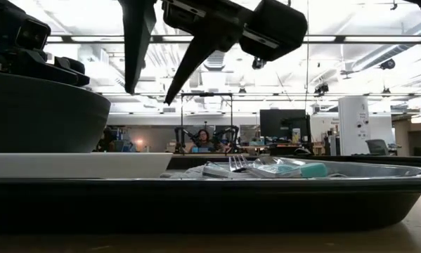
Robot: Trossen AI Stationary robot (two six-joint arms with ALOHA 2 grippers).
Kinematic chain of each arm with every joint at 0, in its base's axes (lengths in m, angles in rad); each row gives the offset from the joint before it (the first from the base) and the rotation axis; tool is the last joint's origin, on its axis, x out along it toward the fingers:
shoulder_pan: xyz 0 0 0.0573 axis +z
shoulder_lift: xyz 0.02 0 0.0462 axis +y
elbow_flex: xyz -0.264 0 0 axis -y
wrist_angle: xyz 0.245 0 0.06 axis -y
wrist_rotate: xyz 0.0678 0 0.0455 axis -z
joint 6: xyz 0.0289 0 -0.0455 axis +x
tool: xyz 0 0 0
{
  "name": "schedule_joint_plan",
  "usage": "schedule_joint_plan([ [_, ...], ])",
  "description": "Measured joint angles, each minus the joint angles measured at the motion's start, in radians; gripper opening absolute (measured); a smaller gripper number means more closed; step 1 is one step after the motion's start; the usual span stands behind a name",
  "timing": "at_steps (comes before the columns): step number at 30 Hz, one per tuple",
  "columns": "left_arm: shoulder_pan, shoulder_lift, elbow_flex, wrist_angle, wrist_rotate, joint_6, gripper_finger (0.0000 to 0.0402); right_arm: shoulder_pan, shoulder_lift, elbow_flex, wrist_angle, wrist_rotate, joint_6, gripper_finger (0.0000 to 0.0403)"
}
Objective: Set up tray
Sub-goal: Return to Home Position
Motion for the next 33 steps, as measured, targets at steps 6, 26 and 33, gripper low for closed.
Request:
schedule_joint_plan([
  [6, 0.0, 0.0, 0.0, 0.0, 0.0, 0.0, 0.0071, -0.02, 0.0, 0.0, -0.001, 0.058, -0.184, 0.0133],
  [26, 0.0, 0.0, 0.0, 0.0, 0.0, 0.0, 0.0071, -0.134, -0.012, 0.0, 0.187, 0.108, -0.856, 0.0122],
  [33, 0.0, 0.0, 0.0, 0.0, 0.0, 0.0, 0.0071, -0.211, -0.028, 0.0, 0.215, 0.075, -1.086, 0.0129],
])
